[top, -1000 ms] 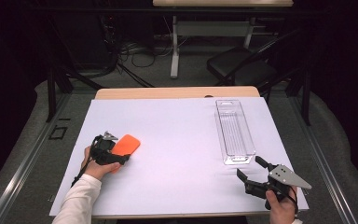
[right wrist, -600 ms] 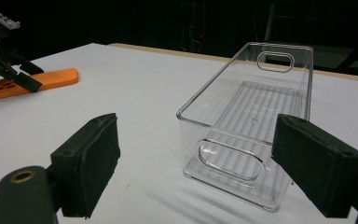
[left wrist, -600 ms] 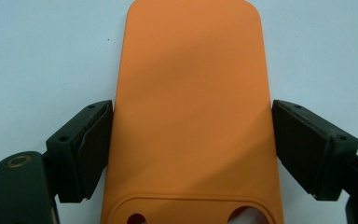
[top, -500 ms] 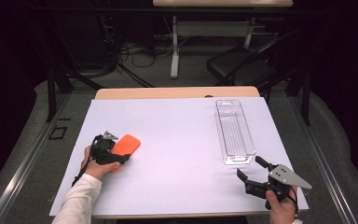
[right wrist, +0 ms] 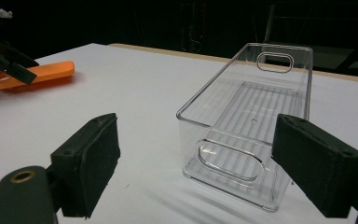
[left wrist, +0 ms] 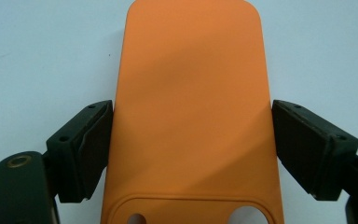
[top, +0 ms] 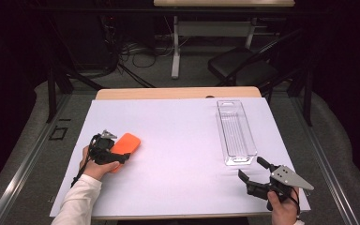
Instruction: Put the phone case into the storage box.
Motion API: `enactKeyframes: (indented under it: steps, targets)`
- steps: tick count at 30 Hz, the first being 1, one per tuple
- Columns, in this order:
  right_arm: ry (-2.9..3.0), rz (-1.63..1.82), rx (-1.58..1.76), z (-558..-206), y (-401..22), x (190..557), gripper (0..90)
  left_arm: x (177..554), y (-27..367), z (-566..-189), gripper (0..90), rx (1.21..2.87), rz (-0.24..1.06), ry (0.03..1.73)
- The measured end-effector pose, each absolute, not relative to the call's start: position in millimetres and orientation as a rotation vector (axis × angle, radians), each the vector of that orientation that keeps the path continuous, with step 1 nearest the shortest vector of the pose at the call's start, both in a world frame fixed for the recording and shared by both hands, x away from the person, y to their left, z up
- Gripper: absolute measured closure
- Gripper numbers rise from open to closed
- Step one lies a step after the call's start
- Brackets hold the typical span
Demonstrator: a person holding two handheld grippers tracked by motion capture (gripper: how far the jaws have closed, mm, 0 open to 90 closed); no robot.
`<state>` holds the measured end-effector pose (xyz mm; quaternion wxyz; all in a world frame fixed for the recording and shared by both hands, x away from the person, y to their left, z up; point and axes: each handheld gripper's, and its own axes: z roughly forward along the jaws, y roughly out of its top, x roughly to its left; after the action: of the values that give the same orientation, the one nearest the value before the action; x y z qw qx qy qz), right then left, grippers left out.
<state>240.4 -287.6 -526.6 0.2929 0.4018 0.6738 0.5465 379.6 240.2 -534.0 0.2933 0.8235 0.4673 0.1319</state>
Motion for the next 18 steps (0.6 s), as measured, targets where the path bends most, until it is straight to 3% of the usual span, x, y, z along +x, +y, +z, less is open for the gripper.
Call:
enactKeyframes:
  steps: [18]
  targets:
    - [1.809,1.442,1.076,-528.0,-283.5,241.3,14.4,371.5,191.9,-481.0,16.5,2.209,0.294,1.118]
